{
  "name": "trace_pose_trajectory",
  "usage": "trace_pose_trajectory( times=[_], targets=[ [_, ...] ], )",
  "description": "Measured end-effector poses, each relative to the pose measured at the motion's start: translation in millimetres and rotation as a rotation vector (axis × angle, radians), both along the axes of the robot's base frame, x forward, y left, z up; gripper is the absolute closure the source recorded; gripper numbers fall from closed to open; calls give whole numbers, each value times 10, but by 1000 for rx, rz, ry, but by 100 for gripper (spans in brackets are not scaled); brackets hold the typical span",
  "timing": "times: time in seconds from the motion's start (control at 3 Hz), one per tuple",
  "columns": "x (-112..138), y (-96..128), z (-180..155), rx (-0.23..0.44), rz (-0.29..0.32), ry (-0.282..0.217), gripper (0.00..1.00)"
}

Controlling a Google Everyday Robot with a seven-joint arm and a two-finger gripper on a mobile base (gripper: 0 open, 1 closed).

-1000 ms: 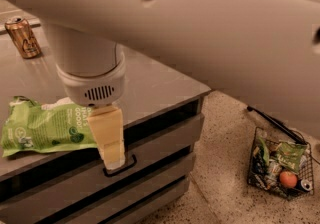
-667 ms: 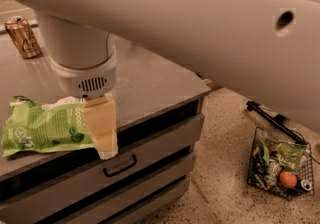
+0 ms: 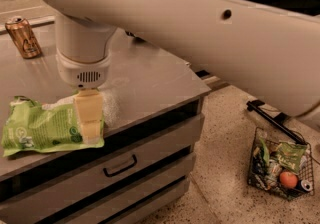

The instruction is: Pick green rice chip bag

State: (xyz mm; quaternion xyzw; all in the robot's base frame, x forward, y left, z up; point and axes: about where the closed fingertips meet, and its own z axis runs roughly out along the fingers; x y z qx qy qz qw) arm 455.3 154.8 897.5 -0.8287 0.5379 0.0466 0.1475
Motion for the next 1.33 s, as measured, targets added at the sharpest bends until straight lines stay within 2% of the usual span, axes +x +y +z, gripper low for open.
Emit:
trace_pose_trajectory(
  times=[0.33, 0.67, 1.0, 1.33],
  targets=[
    [106, 172, -204, 41, -47, 31, 0],
    [207, 267, -345, 65, -58, 3, 0],
    [283, 366, -466, 65, -36, 2, 17],
    [322, 424, -548, 58, -24, 18, 41]
  ],
)
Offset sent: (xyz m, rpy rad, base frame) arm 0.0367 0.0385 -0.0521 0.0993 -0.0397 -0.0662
